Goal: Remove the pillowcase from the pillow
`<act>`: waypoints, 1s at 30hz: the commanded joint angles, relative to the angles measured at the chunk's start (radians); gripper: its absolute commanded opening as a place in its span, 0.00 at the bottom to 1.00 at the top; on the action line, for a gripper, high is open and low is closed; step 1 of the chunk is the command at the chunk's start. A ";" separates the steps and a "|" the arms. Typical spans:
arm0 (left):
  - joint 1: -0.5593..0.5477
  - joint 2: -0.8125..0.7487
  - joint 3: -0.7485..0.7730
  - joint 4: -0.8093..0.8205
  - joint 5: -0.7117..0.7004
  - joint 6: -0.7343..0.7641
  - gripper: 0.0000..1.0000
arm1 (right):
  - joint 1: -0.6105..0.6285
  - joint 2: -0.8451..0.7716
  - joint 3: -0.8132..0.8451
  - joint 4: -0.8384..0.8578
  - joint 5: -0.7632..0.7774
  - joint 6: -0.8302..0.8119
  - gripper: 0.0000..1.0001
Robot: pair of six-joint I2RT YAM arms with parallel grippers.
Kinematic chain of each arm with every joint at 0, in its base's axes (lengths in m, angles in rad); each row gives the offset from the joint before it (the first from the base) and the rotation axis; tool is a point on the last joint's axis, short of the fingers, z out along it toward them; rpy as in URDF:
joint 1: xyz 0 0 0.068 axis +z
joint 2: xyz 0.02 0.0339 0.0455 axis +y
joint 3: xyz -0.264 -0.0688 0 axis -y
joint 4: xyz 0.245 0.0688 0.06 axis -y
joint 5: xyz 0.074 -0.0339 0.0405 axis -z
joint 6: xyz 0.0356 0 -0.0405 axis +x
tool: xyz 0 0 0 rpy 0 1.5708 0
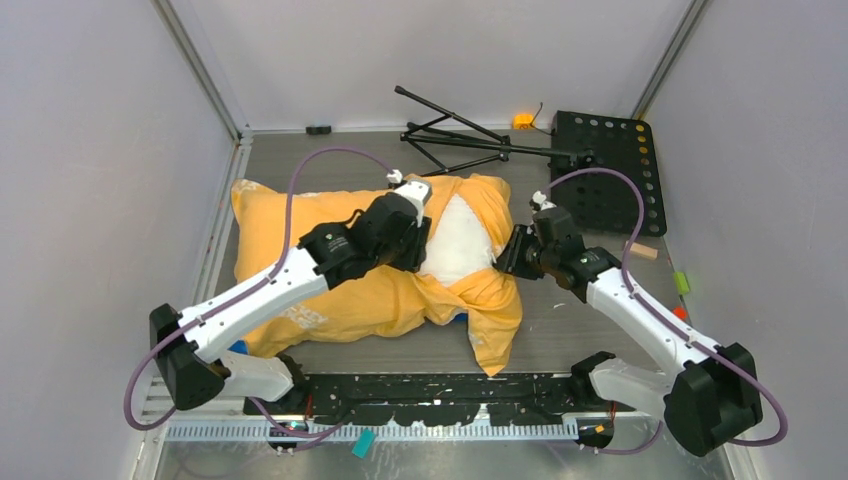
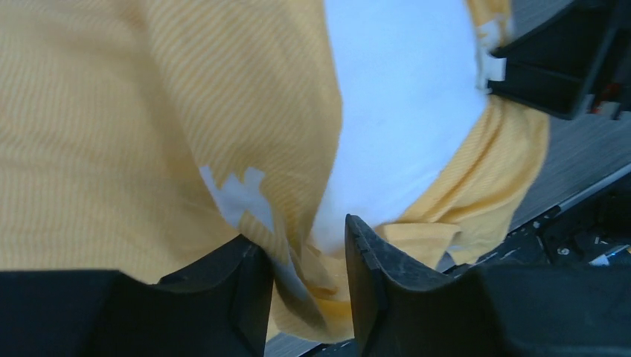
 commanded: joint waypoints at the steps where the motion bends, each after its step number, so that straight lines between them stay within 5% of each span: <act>1: -0.084 0.059 0.161 -0.114 -0.101 0.038 0.46 | 0.006 -0.020 -0.013 0.019 -0.079 -0.002 0.35; 13: -0.131 0.222 0.366 0.035 0.044 0.059 0.79 | 0.005 -0.156 -0.121 0.101 0.029 0.089 0.25; 23: -0.145 0.387 0.546 -0.043 0.041 0.074 0.79 | 0.005 -0.174 -0.133 0.130 0.001 0.120 0.24; 30: -0.145 0.320 0.454 0.143 0.197 -0.008 0.70 | 0.004 -0.197 -0.134 0.126 0.021 0.110 0.24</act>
